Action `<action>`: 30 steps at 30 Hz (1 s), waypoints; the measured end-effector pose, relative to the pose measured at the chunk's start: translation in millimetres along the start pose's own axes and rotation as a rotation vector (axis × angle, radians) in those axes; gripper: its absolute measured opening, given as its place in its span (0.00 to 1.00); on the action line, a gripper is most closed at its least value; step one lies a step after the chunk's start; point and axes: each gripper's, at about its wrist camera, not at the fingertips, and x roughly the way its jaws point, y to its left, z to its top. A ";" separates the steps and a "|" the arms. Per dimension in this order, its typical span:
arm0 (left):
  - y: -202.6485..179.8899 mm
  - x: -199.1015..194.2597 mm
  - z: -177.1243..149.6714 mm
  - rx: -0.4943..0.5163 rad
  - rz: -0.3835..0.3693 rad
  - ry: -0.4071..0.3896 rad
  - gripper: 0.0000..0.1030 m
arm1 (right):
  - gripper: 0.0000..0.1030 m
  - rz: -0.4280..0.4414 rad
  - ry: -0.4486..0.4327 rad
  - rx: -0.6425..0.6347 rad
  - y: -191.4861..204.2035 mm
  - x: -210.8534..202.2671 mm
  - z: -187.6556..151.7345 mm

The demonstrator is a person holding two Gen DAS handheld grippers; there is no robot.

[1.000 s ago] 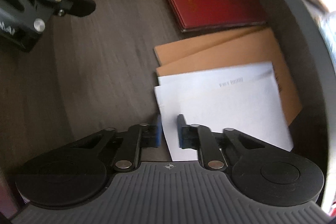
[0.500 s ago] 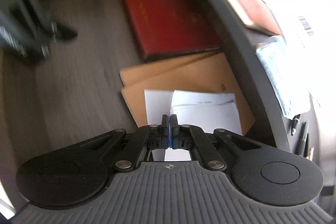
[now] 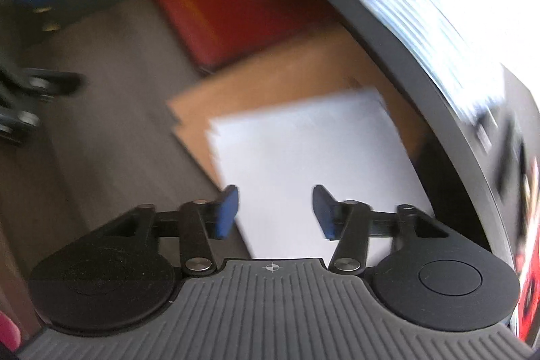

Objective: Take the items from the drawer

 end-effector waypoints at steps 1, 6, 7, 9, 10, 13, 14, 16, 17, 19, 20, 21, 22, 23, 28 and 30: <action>-0.3 0.1 -0.1 0.000 -0.001 0.000 0.97 | 0.55 0.003 0.016 0.034 -10.7 -0.1 -5.6; -1.6 0.0 -0.1 0.001 -0.002 0.004 0.97 | 0.85 0.086 0.112 0.036 -22.2 12.0 -24.4; -2.0 0.0 -0.2 0.001 -0.001 0.004 0.97 | 0.82 0.068 0.101 0.010 -16.4 14.4 -24.3; -2.0 0.0 -0.4 0.001 -0.001 0.004 0.97 | 0.80 0.031 0.080 -0.043 -4.8 19.3 -24.2; -1.9 0.1 -0.5 0.001 0.000 0.004 0.97 | 0.77 0.012 0.070 -0.070 1.0 21.7 -24.1; -2.1 0.3 -0.3 0.002 0.000 0.007 0.97 | 0.75 -0.043 0.038 -0.150 18.5 29.0 -24.0; -2.0 0.5 -0.1 0.002 0.001 0.008 0.97 | 0.76 -0.061 0.028 -0.177 24.2 31.3 -23.8; -2.1 0.4 0.1 0.002 0.001 0.008 0.97 | 0.76 -0.095 0.033 -0.250 34.3 35.5 -22.1; -2.1 0.3 0.1 0.002 0.001 0.007 0.97 | 0.78 -0.108 0.026 -0.278 36.5 32.5 -22.4; -2.1 0.1 0.2 0.002 0.001 0.007 0.97 | 0.79 -0.133 0.014 -0.334 41.0 26.7 -23.1; -2.3 0.1 0.2 0.002 0.001 0.007 0.97 | 0.80 -0.142 0.008 -0.358 43.3 25.2 -24.3; -2.5 0.1 0.3 0.002 0.001 0.007 0.97 | 0.80 -0.153 0.002 -0.385 46.0 24.1 -25.3; -2.5 0.0 0.2 0.002 0.001 0.006 0.97 | 0.78 -0.179 -0.006 -0.428 50.8 26.7 -25.3; -2.5 0.0 0.2 0.002 0.001 0.005 0.97 | 0.65 -0.202 -0.012 -0.467 55.1 29.2 -25.2; -2.2 -0.1 0.1 0.002 -0.001 0.004 0.97 | 0.47 -0.209 0.010 -0.459 51.9 32.7 -20.3; -2.2 0.0 0.3 0.003 -0.001 0.004 0.97 | 0.47 -0.218 0.006 -0.467 52.4 29.7 -20.7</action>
